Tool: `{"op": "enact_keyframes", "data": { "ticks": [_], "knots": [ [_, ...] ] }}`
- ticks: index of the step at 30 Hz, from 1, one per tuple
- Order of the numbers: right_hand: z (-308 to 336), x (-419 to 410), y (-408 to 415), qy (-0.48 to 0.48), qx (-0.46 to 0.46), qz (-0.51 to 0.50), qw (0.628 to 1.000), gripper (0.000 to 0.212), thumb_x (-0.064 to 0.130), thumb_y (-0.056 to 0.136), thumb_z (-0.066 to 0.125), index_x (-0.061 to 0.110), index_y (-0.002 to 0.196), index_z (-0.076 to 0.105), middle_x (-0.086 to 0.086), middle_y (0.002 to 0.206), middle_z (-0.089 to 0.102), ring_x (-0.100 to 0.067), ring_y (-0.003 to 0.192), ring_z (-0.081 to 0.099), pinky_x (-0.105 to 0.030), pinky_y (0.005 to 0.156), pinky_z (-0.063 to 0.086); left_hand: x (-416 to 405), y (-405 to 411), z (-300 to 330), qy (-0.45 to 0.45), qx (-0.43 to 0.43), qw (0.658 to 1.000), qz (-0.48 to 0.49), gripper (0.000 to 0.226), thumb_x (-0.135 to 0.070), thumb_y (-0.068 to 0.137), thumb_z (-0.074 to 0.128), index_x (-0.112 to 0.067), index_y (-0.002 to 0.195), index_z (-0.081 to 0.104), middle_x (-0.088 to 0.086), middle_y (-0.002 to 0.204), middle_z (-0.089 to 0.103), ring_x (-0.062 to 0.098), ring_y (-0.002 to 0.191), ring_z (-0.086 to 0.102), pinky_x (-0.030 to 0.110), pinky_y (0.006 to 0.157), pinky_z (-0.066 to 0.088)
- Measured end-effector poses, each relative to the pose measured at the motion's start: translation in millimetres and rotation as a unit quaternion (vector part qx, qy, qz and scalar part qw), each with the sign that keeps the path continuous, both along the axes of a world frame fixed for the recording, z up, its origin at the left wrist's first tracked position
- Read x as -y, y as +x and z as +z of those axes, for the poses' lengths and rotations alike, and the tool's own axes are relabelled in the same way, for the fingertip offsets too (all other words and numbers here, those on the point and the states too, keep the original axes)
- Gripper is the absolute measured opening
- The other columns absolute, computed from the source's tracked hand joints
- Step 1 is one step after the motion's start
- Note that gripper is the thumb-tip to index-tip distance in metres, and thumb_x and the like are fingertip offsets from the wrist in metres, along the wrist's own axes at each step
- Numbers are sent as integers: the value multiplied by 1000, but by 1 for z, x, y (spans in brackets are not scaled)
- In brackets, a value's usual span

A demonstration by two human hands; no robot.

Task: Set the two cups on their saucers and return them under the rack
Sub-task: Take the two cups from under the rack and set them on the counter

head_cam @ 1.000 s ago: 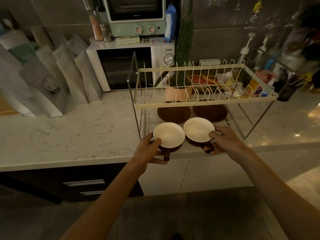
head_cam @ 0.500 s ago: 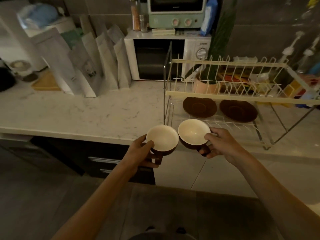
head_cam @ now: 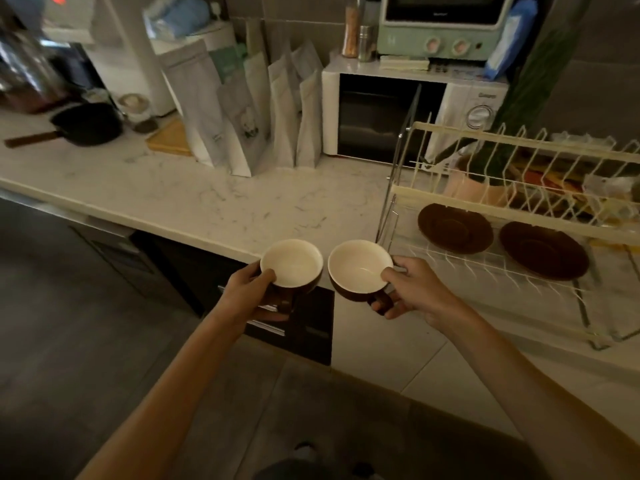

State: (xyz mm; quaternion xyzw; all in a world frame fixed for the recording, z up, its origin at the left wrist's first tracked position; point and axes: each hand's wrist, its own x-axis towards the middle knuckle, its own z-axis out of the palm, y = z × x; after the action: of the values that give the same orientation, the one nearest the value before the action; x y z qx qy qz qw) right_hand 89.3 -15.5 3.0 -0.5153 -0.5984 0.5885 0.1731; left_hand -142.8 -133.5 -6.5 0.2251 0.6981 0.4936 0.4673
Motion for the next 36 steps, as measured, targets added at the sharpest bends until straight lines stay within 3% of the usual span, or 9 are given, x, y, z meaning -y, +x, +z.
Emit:
{"op": "enact_keyframes", "data": {
  "ticks": [9, 18, 22, 31, 36],
  "knots": [
    [-13, -15, -71, -10, -26, -30, 999, 47, 8, 98, 45, 12, 144, 42, -24, 98, 69, -24, 61, 74, -29, 47, 55, -14, -69, -7, -1, 17, 998, 52, 44, -17, 97, 52, -18, 141, 44, 10, 102, 65, 22, 84, 68, 37, 53, 61],
    [-18, -52, -156, -11, -43, -98, 994, 44, 6, 98, 43, 9, 141, 42, -16, 86, 69, -28, 66, 74, -32, 49, 57, -65, -161, -24, -15, 58, 995, 74, 48, -15, 95, 54, -21, 142, 44, 18, 125, 56, 29, 94, 67, 41, 51, 60],
    [-26, -74, -194, -10, -38, -124, 991, 42, 6, 98, 43, 9, 139, 44, -16, 84, 69, -27, 63, 74, -31, 47, 57, -89, -195, -29, -17, 78, 994, 72, 49, -14, 96, 53, -21, 143, 43, 14, 128, 50, 36, 113, 59, 46, 55, 61],
    [-42, -110, -259, -24, -33, -160, 986, 42, 7, 98, 43, 8, 140, 42, -21, 88, 69, -29, 63, 73, -33, 47, 58, -130, -247, -44, -19, 71, 994, 79, 49, -15, 95, 53, -21, 143, 44, 15, 125, 53, 36, 110, 60, 51, 64, 61],
    [-48, -126, -286, -27, -34, -173, 984, 38, 6, 98, 42, 7, 136, 45, -25, 94, 69, -28, 61, 71, -30, 42, 56, -148, -266, -49, -19, 80, 994, 71, 48, -15, 95, 53, -19, 143, 44, 11, 110, 58, 37, 110, 60, 52, 64, 60]
  ]
}}
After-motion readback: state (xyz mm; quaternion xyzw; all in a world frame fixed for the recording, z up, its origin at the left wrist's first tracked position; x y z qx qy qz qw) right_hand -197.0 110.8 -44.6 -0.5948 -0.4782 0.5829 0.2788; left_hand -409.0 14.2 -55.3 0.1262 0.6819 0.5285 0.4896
